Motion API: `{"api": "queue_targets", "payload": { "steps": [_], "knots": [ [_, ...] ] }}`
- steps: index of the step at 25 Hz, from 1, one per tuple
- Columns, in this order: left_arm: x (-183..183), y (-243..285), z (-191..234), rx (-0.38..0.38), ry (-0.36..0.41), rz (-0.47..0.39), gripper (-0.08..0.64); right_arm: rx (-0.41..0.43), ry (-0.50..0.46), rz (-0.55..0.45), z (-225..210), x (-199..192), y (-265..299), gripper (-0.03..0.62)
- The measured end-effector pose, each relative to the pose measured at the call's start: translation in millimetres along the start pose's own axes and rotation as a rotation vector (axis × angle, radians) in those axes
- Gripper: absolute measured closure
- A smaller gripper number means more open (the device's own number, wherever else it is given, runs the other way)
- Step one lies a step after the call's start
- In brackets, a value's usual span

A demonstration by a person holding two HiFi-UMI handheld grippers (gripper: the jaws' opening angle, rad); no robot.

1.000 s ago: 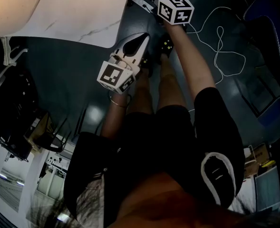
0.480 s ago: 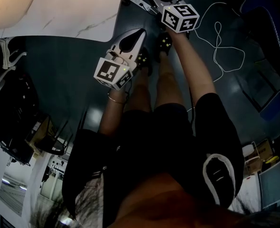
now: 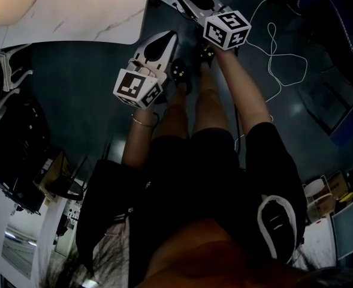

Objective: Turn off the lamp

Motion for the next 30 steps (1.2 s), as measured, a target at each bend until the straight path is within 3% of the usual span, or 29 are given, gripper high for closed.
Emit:
{"api": "queue_targets", "payload": {
  "steps": [23,30],
  "knots": [
    [-15,-32,7,0.022,0.023,0.003,0.554,0.155,0.135,-0.094,70,4,-41,0.518],
    [-16,-32,15,0.014,0.064,0.024,0.554,0.216,0.246,-0.127,81,6,-49,0.518]
  ]
}}
Point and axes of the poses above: the fingertips, and each gripper's own axes: y forward along the fingers, z to its left, x out of its top, the point moved 6 cm from there along -y, backward along the fingers, and after that the axes turned 13 degrees about -y, right-handed, at the moved point
